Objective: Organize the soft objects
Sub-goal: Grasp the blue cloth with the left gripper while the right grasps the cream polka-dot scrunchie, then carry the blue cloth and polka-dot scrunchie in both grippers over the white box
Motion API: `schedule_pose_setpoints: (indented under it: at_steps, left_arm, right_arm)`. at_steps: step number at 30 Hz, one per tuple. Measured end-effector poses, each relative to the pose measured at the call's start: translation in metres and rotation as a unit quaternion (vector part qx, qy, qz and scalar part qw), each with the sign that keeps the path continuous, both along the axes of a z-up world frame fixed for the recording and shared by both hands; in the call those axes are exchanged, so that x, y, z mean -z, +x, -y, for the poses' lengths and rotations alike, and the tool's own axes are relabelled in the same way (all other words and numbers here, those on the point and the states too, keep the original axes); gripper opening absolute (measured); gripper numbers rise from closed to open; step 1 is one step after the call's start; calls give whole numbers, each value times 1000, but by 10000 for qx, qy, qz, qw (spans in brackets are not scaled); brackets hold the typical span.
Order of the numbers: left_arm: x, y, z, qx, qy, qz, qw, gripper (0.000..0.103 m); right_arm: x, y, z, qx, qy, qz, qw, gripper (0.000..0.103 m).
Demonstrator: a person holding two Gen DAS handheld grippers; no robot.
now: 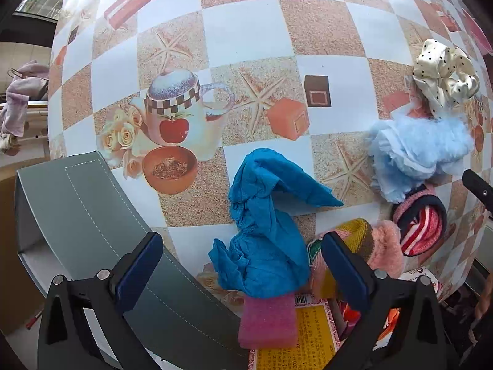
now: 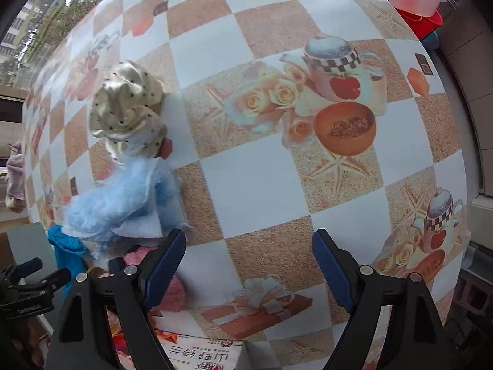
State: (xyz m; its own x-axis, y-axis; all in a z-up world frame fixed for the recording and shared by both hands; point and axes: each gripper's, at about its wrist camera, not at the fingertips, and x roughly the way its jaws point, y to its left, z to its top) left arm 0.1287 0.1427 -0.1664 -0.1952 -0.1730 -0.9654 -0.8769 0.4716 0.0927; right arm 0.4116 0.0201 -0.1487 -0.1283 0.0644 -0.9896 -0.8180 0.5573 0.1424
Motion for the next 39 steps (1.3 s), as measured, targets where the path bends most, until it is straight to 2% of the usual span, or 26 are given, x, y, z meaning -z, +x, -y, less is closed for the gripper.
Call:
schedule_pose_setpoints:
  at_steps: [5, 10, 14, 16, 20, 27, 30, 31, 32, 33, 34, 35, 37, 39]
  left_arm:
    - [10, 4, -5, -133, -129, 1, 9998, 103]
    - [13, -2, -8, -333, -108, 93, 9993, 103]
    - [2, 7, -10, -290, 149, 239, 9992, 103]
    - [1, 9, -12, -273, 226, 185, 9992, 103]
    - [16, 6, -18, -439, 55, 131, 9989, 103]
    - [41, 6, -16, -409, -176, -58, 9990, 102]
    - [48, 11, -6, -339, -332, -63, 9989, 92]
    - [51, 11, -5, -310, -369, -120, 9988, 89]
    - [51, 12, -4, -301, -436, -85, 9986, 87]
    - [51, 12, -4, -330, -507, 60, 9981, 79]
    - [53, 10, -2, -361, -579, 208, 9975, 66]
    - [53, 16, 3, -345, -582, 241, 9974, 60]
    - [46, 18, 4, -186, -479, 307, 9982, 24]
    - [40, 17, 2, -158, -462, 459, 9978, 18]
  right_arm:
    - [-22, 0, -21, 182, 550, -296, 9979, 85]
    - [-27, -20, -50, -191, 644, -36, 9977, 85]
    - [-17, -25, -81, -300, 654, 11, 9974, 85]
    - [-11, -26, -89, -349, 627, 17, 9974, 85]
    - [-2, -32, -104, -488, 617, 78, 9969, 85]
    - [8, -37, -116, -806, 596, 195, 9948, 85]
    - [10, -42, -118, -964, 538, 242, 9936, 82]
    - [10, -43, -118, -1007, 537, 273, 9931, 68]
    - [9, -45, -117, -1038, 560, 266, 9927, 58]
    - [10, -47, -118, -1066, 566, 230, 9924, 47]
    - [9, -49, -120, -1086, 569, 224, 9922, 38]
    - [8, -49, -119, -1098, 592, 205, 9920, 33]
    - [3, -47, -116, -1075, 644, 170, 9920, 30]
    - [-3, -45, -113, -992, 711, 100, 9925, 30]
